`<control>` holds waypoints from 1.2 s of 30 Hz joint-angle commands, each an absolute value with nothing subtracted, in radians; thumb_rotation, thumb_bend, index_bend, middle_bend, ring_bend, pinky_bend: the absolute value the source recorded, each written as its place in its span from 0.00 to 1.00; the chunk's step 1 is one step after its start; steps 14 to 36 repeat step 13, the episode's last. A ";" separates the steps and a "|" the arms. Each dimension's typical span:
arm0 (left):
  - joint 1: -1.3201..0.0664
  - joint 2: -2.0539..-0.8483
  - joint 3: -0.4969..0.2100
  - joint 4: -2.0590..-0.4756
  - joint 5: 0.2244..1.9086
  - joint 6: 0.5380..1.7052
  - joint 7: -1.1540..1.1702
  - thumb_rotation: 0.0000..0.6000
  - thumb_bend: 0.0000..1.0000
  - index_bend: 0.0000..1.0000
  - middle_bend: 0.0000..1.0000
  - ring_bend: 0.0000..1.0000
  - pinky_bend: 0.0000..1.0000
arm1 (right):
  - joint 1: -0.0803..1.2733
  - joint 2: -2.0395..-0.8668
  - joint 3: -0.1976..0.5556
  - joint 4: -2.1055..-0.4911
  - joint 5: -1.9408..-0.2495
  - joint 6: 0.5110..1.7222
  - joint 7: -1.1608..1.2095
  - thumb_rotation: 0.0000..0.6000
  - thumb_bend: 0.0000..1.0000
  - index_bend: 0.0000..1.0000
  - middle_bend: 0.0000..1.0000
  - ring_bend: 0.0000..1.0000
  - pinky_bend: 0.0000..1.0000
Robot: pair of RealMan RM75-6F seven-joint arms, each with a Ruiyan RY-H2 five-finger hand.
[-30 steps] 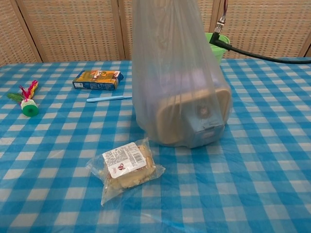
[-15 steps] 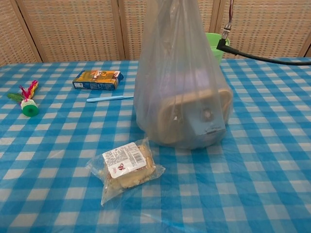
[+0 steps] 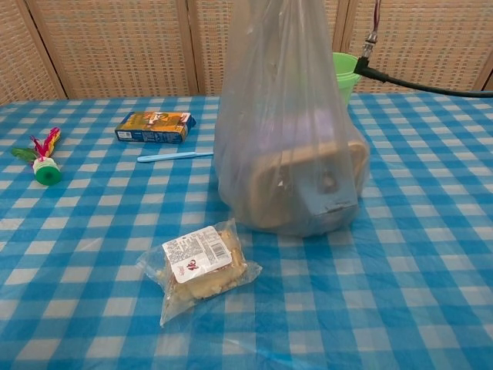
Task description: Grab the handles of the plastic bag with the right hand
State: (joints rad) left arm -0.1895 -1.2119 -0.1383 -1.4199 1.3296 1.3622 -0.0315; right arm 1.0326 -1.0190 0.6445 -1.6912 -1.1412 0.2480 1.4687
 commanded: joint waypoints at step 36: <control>-0.188 -1.201 -0.138 -1.422 1.326 1.357 -0.054 1.00 0.00 0.00 0.00 0.00 0.00 | 1.172 -0.911 0.709 -1.651 -0.788 0.277 1.282 1.00 1.00 0.91 0.93 0.89 1.00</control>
